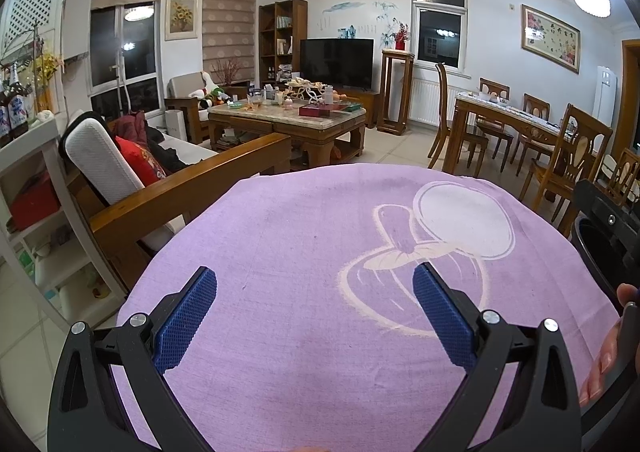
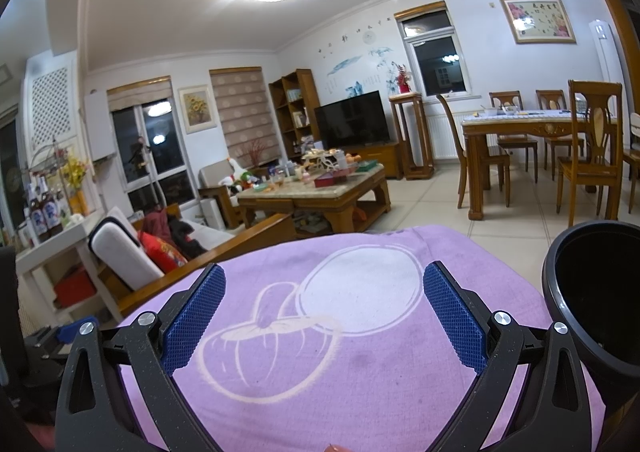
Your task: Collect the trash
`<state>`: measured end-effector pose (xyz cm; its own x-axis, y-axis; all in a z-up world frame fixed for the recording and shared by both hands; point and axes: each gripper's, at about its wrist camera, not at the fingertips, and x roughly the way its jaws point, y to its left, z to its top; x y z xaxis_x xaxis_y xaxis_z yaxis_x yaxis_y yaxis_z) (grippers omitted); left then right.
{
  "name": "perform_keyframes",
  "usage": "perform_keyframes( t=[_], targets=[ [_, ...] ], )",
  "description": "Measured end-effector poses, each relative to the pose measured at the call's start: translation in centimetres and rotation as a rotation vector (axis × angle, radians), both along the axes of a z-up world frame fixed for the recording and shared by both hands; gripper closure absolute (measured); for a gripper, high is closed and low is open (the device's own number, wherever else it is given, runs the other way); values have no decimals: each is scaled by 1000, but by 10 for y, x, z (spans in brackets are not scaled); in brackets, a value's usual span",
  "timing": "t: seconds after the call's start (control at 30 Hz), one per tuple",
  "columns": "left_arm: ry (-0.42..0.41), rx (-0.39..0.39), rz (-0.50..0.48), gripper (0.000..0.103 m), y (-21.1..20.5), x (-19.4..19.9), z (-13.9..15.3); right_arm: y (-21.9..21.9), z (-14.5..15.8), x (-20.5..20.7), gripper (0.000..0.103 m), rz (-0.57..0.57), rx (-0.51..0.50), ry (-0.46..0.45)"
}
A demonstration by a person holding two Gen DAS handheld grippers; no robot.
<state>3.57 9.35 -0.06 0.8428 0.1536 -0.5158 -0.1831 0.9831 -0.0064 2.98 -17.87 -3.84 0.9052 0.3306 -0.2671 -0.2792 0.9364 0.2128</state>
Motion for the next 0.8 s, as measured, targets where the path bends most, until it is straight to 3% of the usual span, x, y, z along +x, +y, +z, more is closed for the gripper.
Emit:
perform_keyframes(
  t=[0.8],
  targets=[
    [9,9,-1,5,-14,-4,-12,4,0,-2,5,-1,0,1]
  ],
)
